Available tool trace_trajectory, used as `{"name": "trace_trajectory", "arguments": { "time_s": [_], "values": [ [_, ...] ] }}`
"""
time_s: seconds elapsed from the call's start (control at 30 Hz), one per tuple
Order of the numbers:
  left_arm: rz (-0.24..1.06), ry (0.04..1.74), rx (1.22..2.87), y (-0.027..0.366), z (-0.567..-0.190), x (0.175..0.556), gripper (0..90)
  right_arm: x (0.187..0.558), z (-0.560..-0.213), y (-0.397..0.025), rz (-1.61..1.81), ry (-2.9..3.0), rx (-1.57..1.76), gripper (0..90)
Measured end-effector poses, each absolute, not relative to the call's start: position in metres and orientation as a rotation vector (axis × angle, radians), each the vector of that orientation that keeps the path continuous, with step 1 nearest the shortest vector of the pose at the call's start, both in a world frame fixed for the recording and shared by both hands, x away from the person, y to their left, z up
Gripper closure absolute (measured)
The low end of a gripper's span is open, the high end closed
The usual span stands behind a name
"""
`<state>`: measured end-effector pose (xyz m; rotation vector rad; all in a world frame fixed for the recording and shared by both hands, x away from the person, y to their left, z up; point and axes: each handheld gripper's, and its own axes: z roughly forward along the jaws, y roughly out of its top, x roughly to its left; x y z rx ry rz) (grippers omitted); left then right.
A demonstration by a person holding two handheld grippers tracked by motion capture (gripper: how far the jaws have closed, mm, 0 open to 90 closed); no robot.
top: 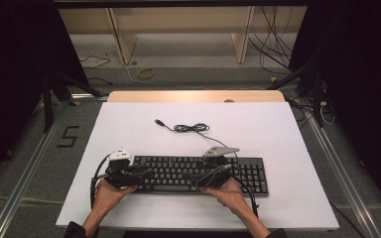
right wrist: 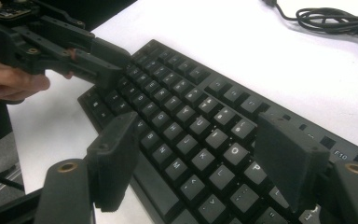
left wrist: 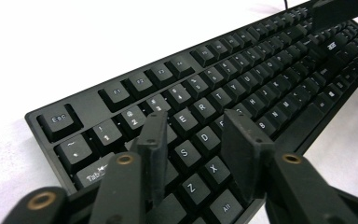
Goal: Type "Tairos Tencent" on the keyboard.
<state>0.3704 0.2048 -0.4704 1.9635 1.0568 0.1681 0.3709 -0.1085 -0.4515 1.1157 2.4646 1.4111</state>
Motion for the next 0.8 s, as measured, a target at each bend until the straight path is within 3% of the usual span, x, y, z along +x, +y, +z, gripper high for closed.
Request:
{"name": "trace_trajectory", "arguments": {
  "time_s": [0.8],
  "values": [
    [0.163, 1.064, 2.057, 0.195, -0.477, 0.377, 88.8, 0.368, -0.45, -0.109, 1.43, 2.459, 1.095, 29.5]
  ]
}}
